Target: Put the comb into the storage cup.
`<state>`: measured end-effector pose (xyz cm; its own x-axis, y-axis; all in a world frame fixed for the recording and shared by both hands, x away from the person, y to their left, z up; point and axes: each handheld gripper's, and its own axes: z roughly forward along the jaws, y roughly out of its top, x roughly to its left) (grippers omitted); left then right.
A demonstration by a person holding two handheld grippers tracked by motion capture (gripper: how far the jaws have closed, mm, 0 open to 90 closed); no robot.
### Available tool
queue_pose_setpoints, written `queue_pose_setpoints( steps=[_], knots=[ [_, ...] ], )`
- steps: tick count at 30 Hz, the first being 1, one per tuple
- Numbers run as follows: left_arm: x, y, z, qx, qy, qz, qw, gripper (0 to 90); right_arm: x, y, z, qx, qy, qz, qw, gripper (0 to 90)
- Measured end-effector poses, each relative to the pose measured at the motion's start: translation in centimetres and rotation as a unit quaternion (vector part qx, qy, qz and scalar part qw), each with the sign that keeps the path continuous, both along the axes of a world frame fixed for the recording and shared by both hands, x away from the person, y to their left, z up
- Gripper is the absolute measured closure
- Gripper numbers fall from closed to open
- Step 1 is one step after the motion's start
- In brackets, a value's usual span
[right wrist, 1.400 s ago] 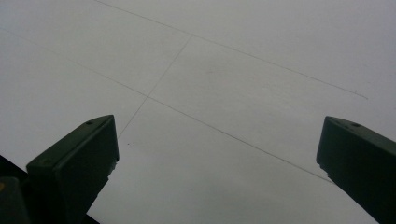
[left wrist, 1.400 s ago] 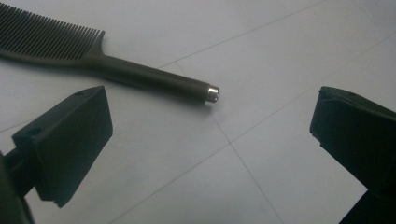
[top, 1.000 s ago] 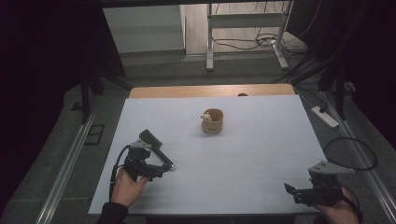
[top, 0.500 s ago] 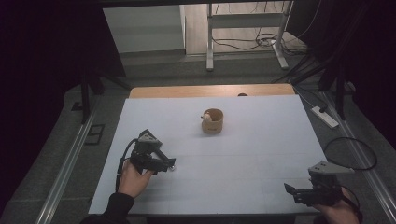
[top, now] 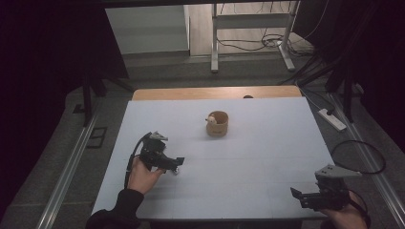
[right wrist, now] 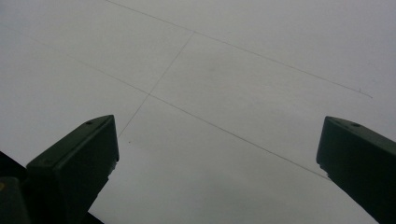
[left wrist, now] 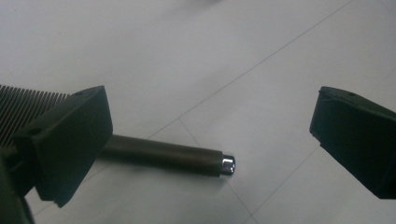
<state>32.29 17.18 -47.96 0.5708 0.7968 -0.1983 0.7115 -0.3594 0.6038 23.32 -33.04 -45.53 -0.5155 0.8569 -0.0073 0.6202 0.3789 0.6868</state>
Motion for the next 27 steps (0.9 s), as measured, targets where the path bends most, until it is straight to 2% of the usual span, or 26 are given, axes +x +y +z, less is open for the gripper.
queue_pose_setpoints(
  steps=[7, 9, 12, 14, 15, 19, 21, 24, 26, 27],
  knots=[
    [1.0, -0.8, -0.2, 0.009, 0.006, -0.009, 0.9999, 0.2, 0.0, 0.0, 0.0, 0.0, 0.001, 0.0, 1.0, 0.0],
    [1.4, -1.2, -0.2, 0.018, 0.008, -0.009, 0.9998, 3.2, 0.0, 0.0, 0.0, 0.0, 0.002, 0.0, 1.0, 0.0],
    [1.6, -1.3, -0.3, 0.013, 0.011, -0.011, 0.9998, 7.4, 0.0, 0.0, 0.0, 0.0, 0.002, 0.001, 1.0, 0.0],
    [1.8, -1.3, -0.4, 0.013, 0.014, -0.015, 0.9997, 22.0, 0.0, 0.0, 0.0, 0.0, 0.002, 0.001, 1.0, 0.0],
    [1.7, -1.3, -0.4, 0.022, 0.011, -0.019, 0.9995, 31.2, 0.0, 0.0, 0.0, 0.0, 0.003, 0.001, 1.0, 0.0],
    [1.6, -1.2, -0.2, 0.026, 0.009, -0.023, 0.9994, 57.5, 0.1, 0.0, 0.0, -0.001, 0.005, 0.002, 1.0, 0.0],
    [1.5, -1.1, -0.2, 0.019, 0.005, -0.029, 0.9994, 67.5, 0.0, 0.0, 0.0, -0.002, 0.004, 0.002, 1.0, 0.0],
    [1.4, -1.0, -0.3, 0.022, 0.006, -0.04, 0.9989, 80.0, 0.1, 0.0, 0.0, -0.002, 0.005, 0.002, 1.0, 0.0],
    [1.4, -0.9, -0.3, 0.021, 0.009, -0.036, 0.9991, 88.0, 0.1, 0.0, 0.0, -0.003, 0.005, 0.001, 1.0, 0.0],
    [1.4, -0.8, -0.3, 0.019, 0.013, -0.03, 0.9993, 88.5, 0.1, 0.0, -0.1, -0.003, 0.005, 0.002, 1.0, 0.0]
  ],
)
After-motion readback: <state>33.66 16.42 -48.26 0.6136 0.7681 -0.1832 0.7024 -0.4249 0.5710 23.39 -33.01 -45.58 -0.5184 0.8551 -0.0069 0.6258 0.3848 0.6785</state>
